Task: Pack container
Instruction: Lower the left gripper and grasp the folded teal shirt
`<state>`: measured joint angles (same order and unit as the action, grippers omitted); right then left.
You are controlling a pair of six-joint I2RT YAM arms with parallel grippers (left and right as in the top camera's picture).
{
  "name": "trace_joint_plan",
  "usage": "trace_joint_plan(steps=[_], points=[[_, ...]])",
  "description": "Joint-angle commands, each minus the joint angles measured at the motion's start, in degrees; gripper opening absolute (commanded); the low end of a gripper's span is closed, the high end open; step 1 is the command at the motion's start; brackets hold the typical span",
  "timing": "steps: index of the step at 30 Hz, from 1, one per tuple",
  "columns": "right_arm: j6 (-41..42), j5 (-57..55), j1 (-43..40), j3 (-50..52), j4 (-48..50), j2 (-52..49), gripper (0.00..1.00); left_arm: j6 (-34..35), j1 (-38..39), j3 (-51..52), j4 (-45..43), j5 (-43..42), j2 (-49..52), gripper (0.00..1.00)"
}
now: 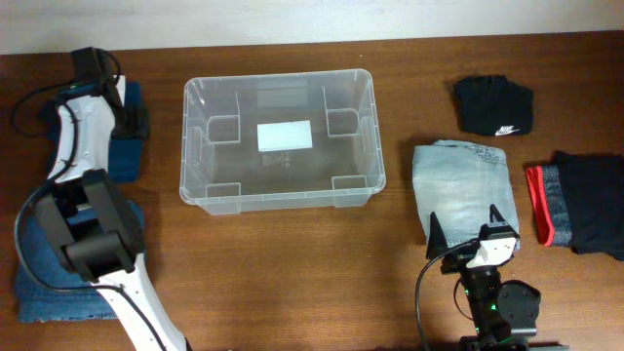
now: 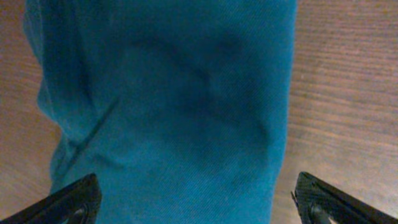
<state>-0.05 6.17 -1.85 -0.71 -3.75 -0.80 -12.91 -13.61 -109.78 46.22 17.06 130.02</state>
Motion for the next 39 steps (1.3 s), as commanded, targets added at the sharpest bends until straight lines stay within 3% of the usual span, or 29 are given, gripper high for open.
trace_joint_plan(steps=[1, 23, 39], points=[[-0.2, 0.9, -0.4, 0.4, -0.1, 0.5, 0.98, -0.9, 2.9, -1.0, -1.1, 6.3, 0.5, 0.99], [-0.2, 0.9, -0.4, 0.4, 0.0, 0.5, 0.99, 1.2, 3.1, -1.0, -1.7, 6.4, 6.0, 0.99], [-0.2, 0.9, -0.4, 0.4, 0.0, 0.5, 0.98, 3.5, 2.3, -0.9, -2.2, 13.5, 10.7, 0.99]])
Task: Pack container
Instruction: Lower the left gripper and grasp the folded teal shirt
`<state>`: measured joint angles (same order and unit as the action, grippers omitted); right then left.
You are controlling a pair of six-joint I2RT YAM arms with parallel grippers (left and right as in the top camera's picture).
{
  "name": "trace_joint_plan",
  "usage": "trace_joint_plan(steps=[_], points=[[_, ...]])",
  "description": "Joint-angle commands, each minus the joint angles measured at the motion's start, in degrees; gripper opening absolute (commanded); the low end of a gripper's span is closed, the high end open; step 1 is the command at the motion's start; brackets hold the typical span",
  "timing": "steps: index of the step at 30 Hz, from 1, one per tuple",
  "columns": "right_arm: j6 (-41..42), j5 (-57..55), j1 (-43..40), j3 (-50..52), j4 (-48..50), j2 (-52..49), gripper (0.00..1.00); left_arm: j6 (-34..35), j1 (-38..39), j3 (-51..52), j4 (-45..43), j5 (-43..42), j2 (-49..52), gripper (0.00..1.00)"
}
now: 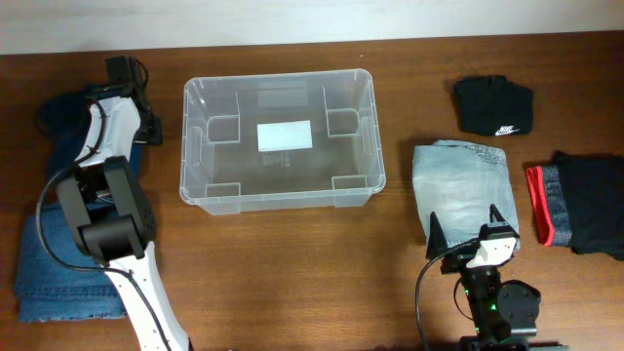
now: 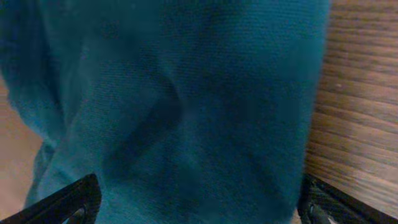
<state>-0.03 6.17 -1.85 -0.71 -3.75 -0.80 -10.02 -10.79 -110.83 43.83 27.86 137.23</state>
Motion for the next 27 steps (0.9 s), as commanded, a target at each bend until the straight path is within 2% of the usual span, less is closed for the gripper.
trace_joint_plan(steps=[1, 6, 27], points=[[-0.2, 0.9, -0.4, 0.4, 0.0, 0.5, 0.99, 0.7, -0.5, 0.1, 0.0, 3.2, 3.6, 1.00], [-0.2, 0.9, -0.4, 0.4, 0.0, 0.5, 0.98, 1.0, -0.5, 0.1, -0.7, 6.3, 3.6, 0.99], [-0.2, 0.9, -0.4, 0.4, 0.0, 0.5, 0.99, 1.4, -1.0, 0.1, -0.2, 3.7, 7.4, 0.99]])
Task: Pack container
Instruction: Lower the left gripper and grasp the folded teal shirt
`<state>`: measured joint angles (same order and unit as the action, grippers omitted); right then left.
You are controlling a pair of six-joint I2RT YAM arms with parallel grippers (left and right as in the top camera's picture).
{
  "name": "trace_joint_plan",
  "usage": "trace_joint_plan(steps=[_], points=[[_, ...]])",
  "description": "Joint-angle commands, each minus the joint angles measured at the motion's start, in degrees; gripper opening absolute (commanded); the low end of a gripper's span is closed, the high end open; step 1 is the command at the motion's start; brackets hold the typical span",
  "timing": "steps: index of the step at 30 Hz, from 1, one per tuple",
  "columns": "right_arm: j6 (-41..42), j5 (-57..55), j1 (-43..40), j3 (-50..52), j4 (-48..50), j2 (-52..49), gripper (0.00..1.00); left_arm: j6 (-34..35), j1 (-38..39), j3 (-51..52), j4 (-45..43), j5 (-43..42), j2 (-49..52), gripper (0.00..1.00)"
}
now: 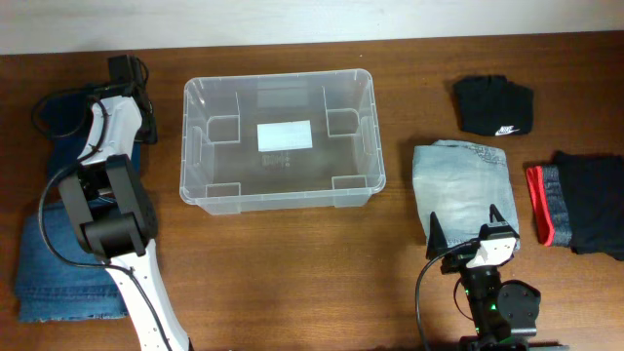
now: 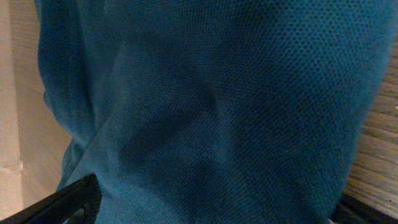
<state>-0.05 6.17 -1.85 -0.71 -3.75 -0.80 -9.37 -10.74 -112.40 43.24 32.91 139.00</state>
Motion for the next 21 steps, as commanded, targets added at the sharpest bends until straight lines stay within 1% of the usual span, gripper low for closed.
trace_joint_plan(steps=[1, 8, 16, 19, 20, 21], points=[[-0.2, 0.9, -0.4, 0.4, 0.0, 0.5, 0.99, 0.8, -1.2, 1.7, 0.4, -2.1, 5.7, 0.99], [-0.2, 0.9, -0.4, 0.4, 0.0, 0.5, 0.99, 0.9, -2.4, 1.7, 0.9, -8.5, 5.7, 0.99], [-0.2, 0.9, -0.4, 0.4, 0.0, 0.5, 0.99, 0.9, -2.6, 1.7, 1.4, -8.5, 5.7, 0.98], [-0.2, 0.9, -0.4, 0.4, 0.0, 0.5, 0.99, 1.0, -2.6, 1.7, 1.4, -8.5, 5.7, 0.89], [-0.2, 0.9, -0.4, 0.4, 0.0, 0.5, 0.99, 1.0, -2.6, 1.7, 1.4, -8.5, 5.7, 0.84], [-0.2, 0.9, -0.4, 0.4, 0.0, 0.5, 0.98, 1.0, -2.6, 1.7, 1.4, -8.5, 5.7, 0.81]])
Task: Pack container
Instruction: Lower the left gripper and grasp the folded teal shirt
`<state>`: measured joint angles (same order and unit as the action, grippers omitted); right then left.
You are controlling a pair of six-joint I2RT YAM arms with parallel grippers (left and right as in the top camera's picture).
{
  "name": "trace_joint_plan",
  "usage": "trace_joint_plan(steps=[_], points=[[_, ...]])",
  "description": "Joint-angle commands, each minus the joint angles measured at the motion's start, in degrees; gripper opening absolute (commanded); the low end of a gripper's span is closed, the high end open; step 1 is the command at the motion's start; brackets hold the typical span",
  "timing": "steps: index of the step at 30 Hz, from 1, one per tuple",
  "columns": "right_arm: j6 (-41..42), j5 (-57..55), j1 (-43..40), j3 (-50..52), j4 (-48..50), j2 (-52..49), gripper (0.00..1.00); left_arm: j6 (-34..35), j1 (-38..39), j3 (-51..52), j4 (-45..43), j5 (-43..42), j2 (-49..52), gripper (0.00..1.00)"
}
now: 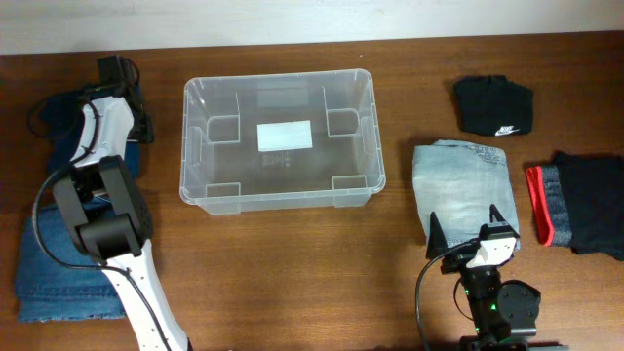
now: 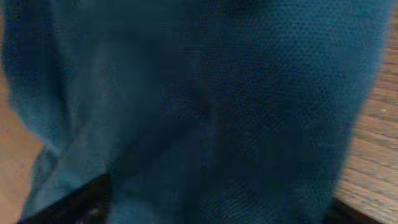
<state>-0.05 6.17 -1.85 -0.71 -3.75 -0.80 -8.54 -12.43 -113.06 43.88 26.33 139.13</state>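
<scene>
Dark teal folded cloth [image 2: 205, 93] fills the left wrist view. My left gripper [image 2: 217, 208] is pressed down onto it, its dark fingertips [image 2: 87, 208] wide apart at the frame's bottom corners with the cloth between them, open. From overhead the left gripper [image 1: 122, 90] is at the far left, left of the clear plastic container [image 1: 195, 146], with the teal cloth [image 1: 60, 122] under it. My right gripper [image 1: 466, 231] stands open at the near edge of the folded light-blue jeans [image 1: 460, 175].
Blue jeans [image 1: 54, 278] lie at the near left under the left arm. A black top with a white logo [image 1: 492, 104] lies at the far right. A dark garment with a red band [image 1: 580, 200] lies at the right edge. A white label [image 1: 284, 135] shows in the container's floor.
My left gripper has shifted slightly left at the far left. The teal cloth now looks closer and darker in the wrist view, and the fingertips sit deeper in it. The right arm has not moved.
My left gripper hung open over the teal cloth with its fingertips clear of it. It then stood lower and closer to the container's left wall, the cloth filling more of the view. Now it presses into the cloth. The right gripper stayed open by the light jeans throughout.
</scene>
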Motion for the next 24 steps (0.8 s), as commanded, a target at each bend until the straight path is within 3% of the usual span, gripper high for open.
trace_joint_plan(steps=[1, 7, 8, 9, 10, 12, 24], points=[[-0.2, 0.9, -0.4, 0.4, 0.0, 0.5, 0.98, 0.1, -0.9, 2.4, 0.8, -2.0, 5.5, 0.78], [-0.2, 0.9, -0.4, 0.4, 0.0, 0.5, 0.98, 0.1, -0.9, 2.4, 0.9, -2.0, 5.5, 0.52], [-0.2, 0.9, -0.4, 0.4, 0.0, 0.5, 0.98, 0.1, -0.9, 2.4, 0.9, -2.0, 5.5, 0.42], [-0.2, 0.9, -0.4, 0.4, 0.0, 0.5, 0.99, 0.1, -0.9, 2.4, 0.9, -2.0, 5.5, 0.24], [-0.2, 0.9, -0.4, 0.4, 0.0, 0.5, 0.98, 0.1, -0.9, 2.4, 0.7, -2.0, 5.5, 0.12], [-0.2, 0.9, -0.4, 0.4, 0.0, 0.5, 0.98, 0.1, -0.9, 2.4, 0.4, -2.0, 5.5, 0.02], [-0.2, 0.9, -0.4, 0.4, 0.0, 0.5, 0.99, 3.4, -0.9, -2.2, 2.8, -3.1, 2.6, 0.01]])
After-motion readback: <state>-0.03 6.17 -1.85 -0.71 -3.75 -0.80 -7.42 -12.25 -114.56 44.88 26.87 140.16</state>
